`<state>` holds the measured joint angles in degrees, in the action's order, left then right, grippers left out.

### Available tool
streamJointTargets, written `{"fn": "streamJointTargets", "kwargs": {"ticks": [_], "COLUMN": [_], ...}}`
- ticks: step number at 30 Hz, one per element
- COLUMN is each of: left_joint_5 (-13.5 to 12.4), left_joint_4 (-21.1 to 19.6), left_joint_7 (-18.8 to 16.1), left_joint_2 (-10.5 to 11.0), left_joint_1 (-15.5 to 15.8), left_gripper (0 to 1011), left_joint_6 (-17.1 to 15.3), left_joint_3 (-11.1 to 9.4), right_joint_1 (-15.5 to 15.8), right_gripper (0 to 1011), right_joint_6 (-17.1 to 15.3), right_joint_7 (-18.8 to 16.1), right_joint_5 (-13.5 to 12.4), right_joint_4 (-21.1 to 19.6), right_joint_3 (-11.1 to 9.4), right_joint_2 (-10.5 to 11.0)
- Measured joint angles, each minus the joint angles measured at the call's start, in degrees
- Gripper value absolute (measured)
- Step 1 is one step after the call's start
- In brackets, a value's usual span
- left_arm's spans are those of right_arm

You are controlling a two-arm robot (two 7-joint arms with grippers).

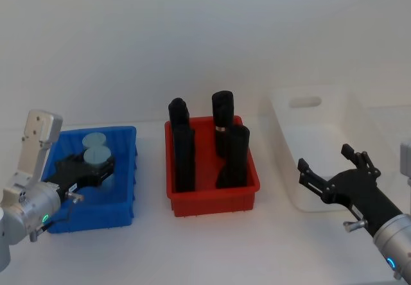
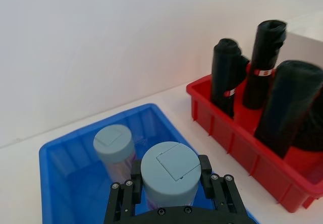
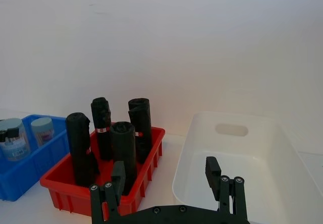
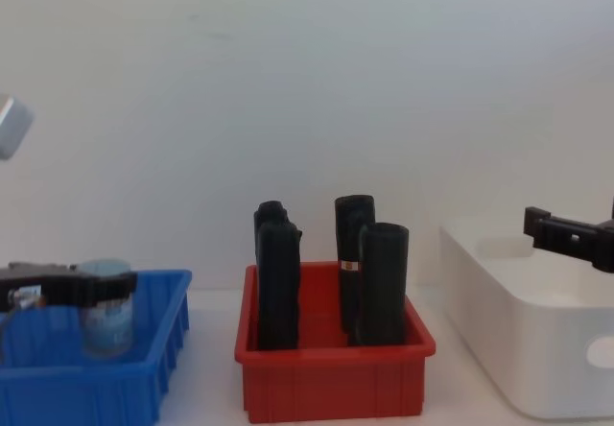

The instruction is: Pick the cotton swabs from the blue box and place them into the white box.

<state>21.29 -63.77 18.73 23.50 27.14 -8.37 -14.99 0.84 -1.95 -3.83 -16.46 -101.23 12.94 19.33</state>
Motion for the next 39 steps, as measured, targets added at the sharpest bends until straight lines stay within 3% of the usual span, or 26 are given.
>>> {"fn": "streamJointTargets", "kwargs": {"ticks": [11,20,30,39], "left_joint_5": [-0.8,1.2,3.5,3.8], "left_joint_4": [-11.3,-18.5,-23.0,-24.4], "left_joint_7": [2.6,6.0,11.6,16.8], "left_joint_2": [1.8,3.1,3.5,2.4], "left_joint_1": [-2.1,-3.2,-2.9,-1.4], "left_gripper": [671,671,671,670], "left_joint_6": [-5.8,-10.3,-14.0,-16.1], "left_joint_3": [0.4,0.9,0.7,-0.6], "right_joint_1": [0.0,0.0,0.0,0.0], "right_gripper": [1001,1001,1001,1001], "right_joint_6": [0.0,0.0,0.0,0.0], "right_joint_7": [0.0,0.0,0.0,0.0], "right_joint_5": [0.0,0.0,0.0,0.0], "right_joint_4": [0.0,0.0,0.0,0.0], "right_joint_3": [0.0,0.0,0.0,0.0], "right_joint_2": [0.0,0.0,0.0,0.0]}}
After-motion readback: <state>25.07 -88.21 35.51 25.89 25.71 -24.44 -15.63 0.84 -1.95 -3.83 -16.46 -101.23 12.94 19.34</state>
